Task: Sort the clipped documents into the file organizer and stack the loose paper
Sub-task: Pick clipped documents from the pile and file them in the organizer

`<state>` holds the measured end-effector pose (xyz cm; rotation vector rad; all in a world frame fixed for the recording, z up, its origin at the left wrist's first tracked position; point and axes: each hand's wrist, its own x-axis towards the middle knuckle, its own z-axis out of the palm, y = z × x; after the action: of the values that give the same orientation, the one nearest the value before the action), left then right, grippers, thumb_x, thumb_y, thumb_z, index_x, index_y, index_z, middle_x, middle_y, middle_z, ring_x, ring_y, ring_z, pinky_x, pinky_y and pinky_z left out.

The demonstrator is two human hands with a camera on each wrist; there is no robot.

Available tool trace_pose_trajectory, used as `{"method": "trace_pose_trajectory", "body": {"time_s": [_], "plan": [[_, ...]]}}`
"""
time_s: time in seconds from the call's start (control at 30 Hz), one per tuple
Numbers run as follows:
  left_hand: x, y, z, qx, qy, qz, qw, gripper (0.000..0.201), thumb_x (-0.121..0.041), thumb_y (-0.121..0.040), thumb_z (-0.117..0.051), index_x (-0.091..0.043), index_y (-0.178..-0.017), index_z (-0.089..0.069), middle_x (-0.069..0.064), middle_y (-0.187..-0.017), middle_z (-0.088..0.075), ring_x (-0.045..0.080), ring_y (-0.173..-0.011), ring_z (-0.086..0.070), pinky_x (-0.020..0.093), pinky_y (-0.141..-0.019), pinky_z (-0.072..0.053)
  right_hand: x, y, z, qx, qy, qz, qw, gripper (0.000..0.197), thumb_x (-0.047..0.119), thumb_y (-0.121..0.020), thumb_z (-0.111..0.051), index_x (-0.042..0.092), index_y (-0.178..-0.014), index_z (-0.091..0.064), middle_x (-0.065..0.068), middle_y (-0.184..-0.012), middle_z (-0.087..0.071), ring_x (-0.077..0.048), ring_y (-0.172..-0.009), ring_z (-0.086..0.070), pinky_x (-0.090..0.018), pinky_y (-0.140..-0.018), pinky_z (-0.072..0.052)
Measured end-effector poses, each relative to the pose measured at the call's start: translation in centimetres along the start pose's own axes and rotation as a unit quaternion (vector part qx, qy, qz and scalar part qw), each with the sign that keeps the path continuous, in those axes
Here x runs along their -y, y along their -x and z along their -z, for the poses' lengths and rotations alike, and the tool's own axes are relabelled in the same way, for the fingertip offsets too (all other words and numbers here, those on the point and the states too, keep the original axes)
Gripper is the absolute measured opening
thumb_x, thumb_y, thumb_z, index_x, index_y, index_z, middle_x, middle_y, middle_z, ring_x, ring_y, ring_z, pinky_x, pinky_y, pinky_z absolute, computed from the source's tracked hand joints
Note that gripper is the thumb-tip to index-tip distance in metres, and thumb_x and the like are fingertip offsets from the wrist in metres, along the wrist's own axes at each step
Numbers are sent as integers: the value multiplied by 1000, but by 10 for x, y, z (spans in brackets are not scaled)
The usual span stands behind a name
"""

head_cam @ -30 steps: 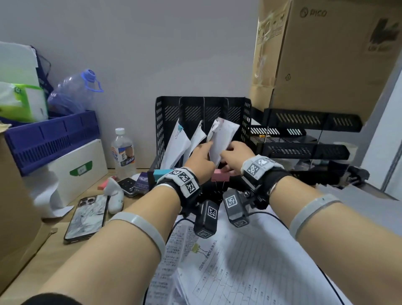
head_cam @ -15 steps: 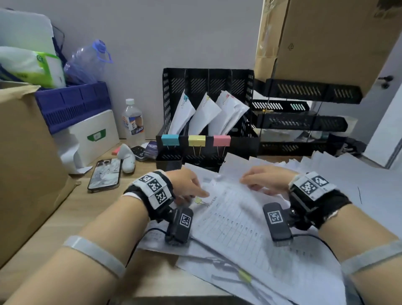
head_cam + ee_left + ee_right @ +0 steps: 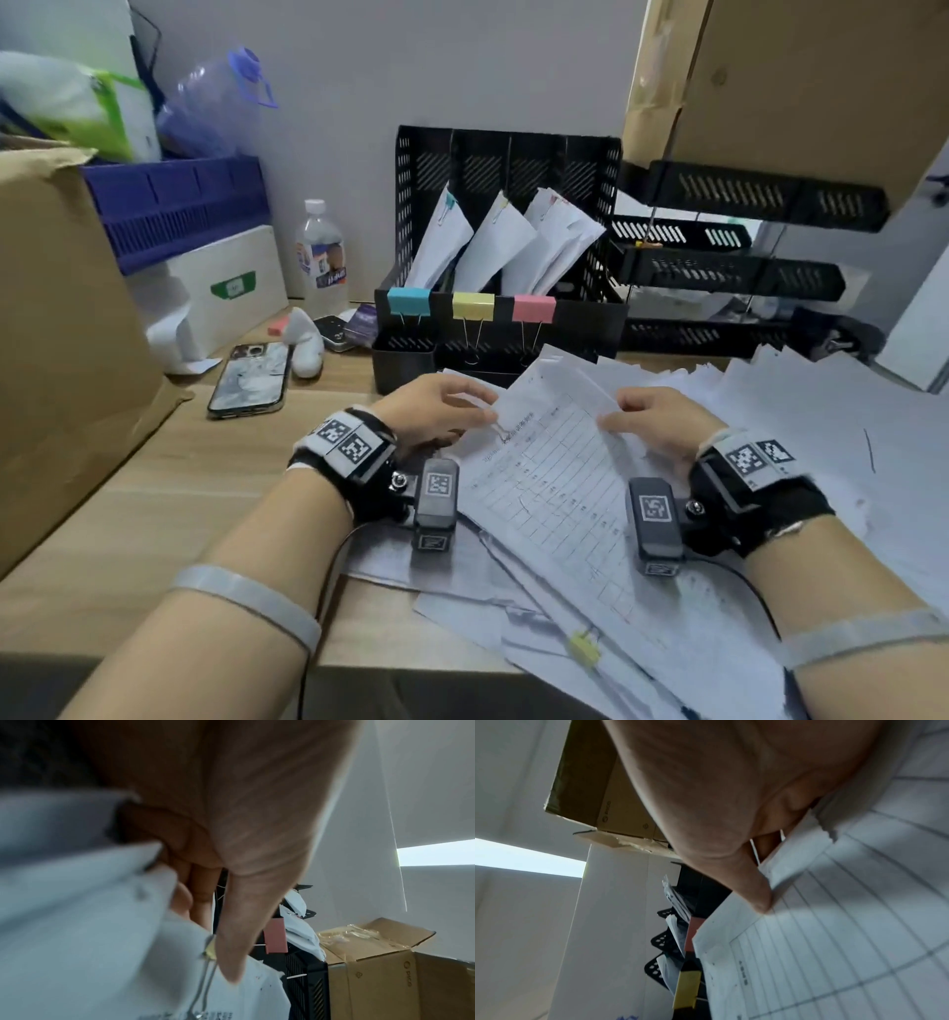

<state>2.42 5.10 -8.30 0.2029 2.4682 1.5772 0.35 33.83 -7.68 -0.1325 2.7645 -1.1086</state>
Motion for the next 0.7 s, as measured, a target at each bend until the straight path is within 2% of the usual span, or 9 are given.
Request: {"method": "trace_pose_trajectory", "body": {"time_s": [0.07,0.13,0.2,0.27,0.3,0.43,0.53,0.63,0.7], "plan": [[1,1,0,5,11,-8,1000,19,-23,-87,-77,-29,-105,-74,-4,-95,-80,1,-71,-71,13,-65,-49,-6,-3,-1,-39,-27,14,999,20,30,-88,-67,21,-70,-63,0,-74,-60,-17,-70,-54,-30,-73,-45],[4,0,1,2,74,-7,997,26,-17,-86,-78,-21,-111,-75,5,-100,-80,16,-90,-76,26,-80,-58,-11,-5,-2,-82,-61,22,995,17,25,-91,-65,17,-77,-66,0,-76,-62,-17,-73,-56,-30,-73,-45],[6,0,0,1,144,-7,990,26,-8,-88,-74,-11,-114,-74,15,-99,-78,24,-83,-77,33,-71,-63,-16,-7,-2,-122,-97,31,987,19,25,-91,-65,19,-73,-66,3,-73,-63,-17,-74,-57,-32,-76,-47],[7,2,-2,-6,151,-6,989,22,-4,-92,-68,-6,-113,-73,14,-88,-77,13,-60,-73,21,-47,-55,-20,-8,-3,-146,-120,36,981,23,26,-91,-65,18,-69,-65,6,-67,-61,-16,-71,-56,-32,-75,-47],[8,2,-3,-10,150,-5,989,21,-3,-92,-67,-4,-112,-72,15,-87,-77,11,-57,-71,19,-44,-53,-20,-8,-4,-153,-127,37,979,23,27,-91,-65,16,-71,-65,5,-68,-61,-16,-71,-56,-32,-75,-47],[12,-1,-5,-28,155,-5,987,16,-4,-91,-69,0,-107,-72,24,-98,-76,18,-65,-73,22,-51,-56,-16,-4,-7,-167,-140,35,975,20,29,-90,-64,15,-77,-68,-2,-76,-67,-15,-75,-59,-34,-80,-50],[14,-3,-6,-51,161,-15,985,14,-3,-90,-70,-2,-104,-73,24,-99,-75,21,-71,-73,23,-56,-57,-14,-2,-6,-151,-134,31,979,16,26,-90,-64,17,-78,-70,1,-76,-66,-14,-72,-57,-30,-74,-47],[17,-5,-6,-86,162,-21,983,10,-5,-90,-72,-8,-98,-77,22,-99,-77,29,-83,-74,34,-72,-59,-11,0,-5,-135,-131,19,982,14,22,-89,-65,12,-82,-71,2,-72,-60,-14,-66,-50,-26,-67,-42],[16,-5,-7,-107,185,-22,977,10,-6,-89,-72,-8,-98,-77,19,-95,-78,31,-84,-73,35,-70,-59,-7,1,-5,-141,-129,16,981,17,21,-89,-64,5,-86,-70,-2,-72,-56,-15,-65,-47,-27,-63,-40]]}}
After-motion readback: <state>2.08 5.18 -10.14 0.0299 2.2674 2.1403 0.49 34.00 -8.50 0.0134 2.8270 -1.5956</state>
